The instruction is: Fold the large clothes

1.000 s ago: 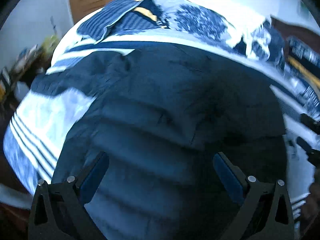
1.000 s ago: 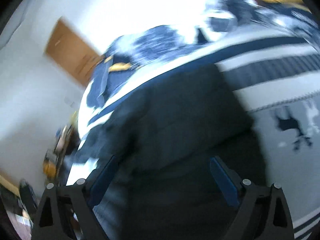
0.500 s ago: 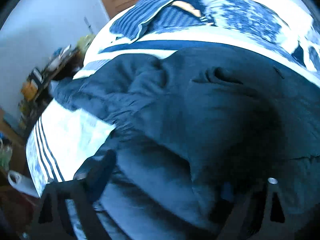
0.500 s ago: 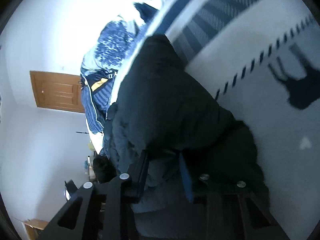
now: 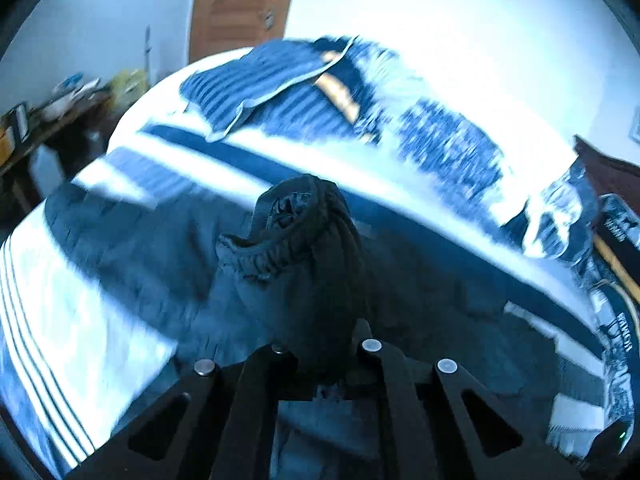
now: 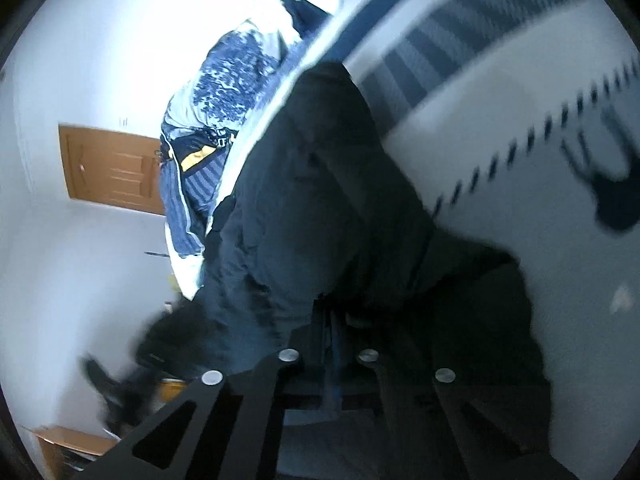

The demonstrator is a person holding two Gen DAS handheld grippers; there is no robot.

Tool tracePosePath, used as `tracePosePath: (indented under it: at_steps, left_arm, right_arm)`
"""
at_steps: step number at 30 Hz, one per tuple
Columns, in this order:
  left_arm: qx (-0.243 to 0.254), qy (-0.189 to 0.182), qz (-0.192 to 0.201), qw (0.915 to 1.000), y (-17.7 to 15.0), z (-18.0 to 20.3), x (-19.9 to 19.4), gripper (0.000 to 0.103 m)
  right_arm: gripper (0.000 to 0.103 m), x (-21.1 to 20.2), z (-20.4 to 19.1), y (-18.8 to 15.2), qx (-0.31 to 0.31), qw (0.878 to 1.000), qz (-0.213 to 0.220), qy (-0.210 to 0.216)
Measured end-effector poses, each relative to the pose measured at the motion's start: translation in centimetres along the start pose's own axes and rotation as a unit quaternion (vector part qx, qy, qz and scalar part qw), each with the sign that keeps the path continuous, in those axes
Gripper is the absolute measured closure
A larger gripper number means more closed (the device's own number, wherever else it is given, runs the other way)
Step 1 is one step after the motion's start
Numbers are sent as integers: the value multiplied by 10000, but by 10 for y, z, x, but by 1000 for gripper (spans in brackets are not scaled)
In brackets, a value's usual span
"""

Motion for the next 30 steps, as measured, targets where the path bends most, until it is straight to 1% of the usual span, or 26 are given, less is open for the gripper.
tracePosePath:
  at_steps: [3,4,5,6,7,8,9,10,11,12,13,15,17,18,19,20,21,22,23,24,25,26,27,28,29,30]
  left_arm:
    - [19,-522,140,9985,25,10,1,97]
    - [38,-634,180,9978,27,12,9,95]
    - [97,-513,-4,9986,25,12,33,94]
    - [152,-143,-497,9985,15,5,66,94]
    - [20,22,-874,9962,5,-9,93,94]
    - [-241,80,-1271,9916,-9,-21,117,94]
    - [-528,132,-1640,9850,-24,-34,136,91]
    - [-756,148,-1858,9796,-37,-43,143,88]
    - [-954,100,-1941,9763,-46,-49,147,83]
    - [-1061,5,-1838,9772,-52,-52,144,81]
    - [-999,7,-1662,9810,-56,-51,137,79]
    - [-712,236,-1408,9872,-60,-47,125,69]
    - [-461,426,-1307,9894,-53,-43,124,68]
    - [-344,520,-1265,9900,-50,-41,122,67]
    - [-270,557,-1237,9904,-39,-44,129,67]
    - [-186,578,-1191,9910,-31,-46,131,67]
    - [-90,662,-1097,9917,-24,-47,128,63]
    - [-55,817,-1037,9912,-17,-54,131,57]
    - [-12,1050,-999,9894,-13,-60,128,41]
    - [17,1393,-984,9853,-9,-73,128,35]
    - [-34,1504,-932,9842,-9,-79,123,35]
    - [-122,1456,-821,9859,-11,-83,113,35]
    - [-155,1265,-668,9896,-17,-84,98,34]
    - [-46,1069,-556,9927,-23,-81,86,33]
    - [163,976,-522,9937,-31,-76,75,30]
    - [349,1026,-523,9927,-39,-73,67,29]
  right_arm:
    - [102,4,-8,-1,-189,9997,81,-110]
    - [102,4,-10,-2,-239,9995,93,-158]
    - [102,5,-10,-1,-242,9995,95,-200]
    - [102,10,-7,-2,-187,9994,46,-286]
    - [102,18,-6,0,-105,9994,-34,-330]
    - [102,22,-2,0,-18,9994,-103,-315]
    - [102,25,2,1,99,9995,-165,-263]
    - [102,26,7,1,216,9993,-207,-215]
    - [102,25,10,1,304,9991,-224,-194]
    - [100,26,14,2,390,9987,-280,-147]
    - [99,27,17,2,446,9982,-380,-133]
    - [97,30,21,4,522,9972,-506,-156]
    - [96,24,18,8,438,9980,-427,-165]
    - [89,21,13,10,298,9986,-369,-224]
    - [80,17,9,11,148,9990,-327,-249]
    - [53,15,0,15,-26,9994,-255,-247]
    - [30,8,-6,17,-174,9995,-128,-214]
    - [28,-7,-11,21,-329,9990,189,-226]
    - [28,-17,-12,25,-414,9979,395,-290]
    - [24,-30,-13,29,-511,9962,613,-350]
    - [23,-45,-10,35,-576,9939,859,-381]
    - [21,-52,-6,39,-574,9930,952,-399]
    - [21,-56,4,44,-481,9931,964,-457]
    - [21,-52,14,47,-293,9951,839,-438]
    - [21,-42,18,49,-98,9972,673,-317]
    - [21,-32,25,49,155,9985,490,-167]
Point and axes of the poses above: each gripper's, at about its wrist camera, not at the fingertips, and x roughly the way its jaws point, z to its right, y to its top, the point moved 5 cm from there along x, roughly the way its jaws point, and after that the axes turned 3 degrees about y, right-handed, at the moved point
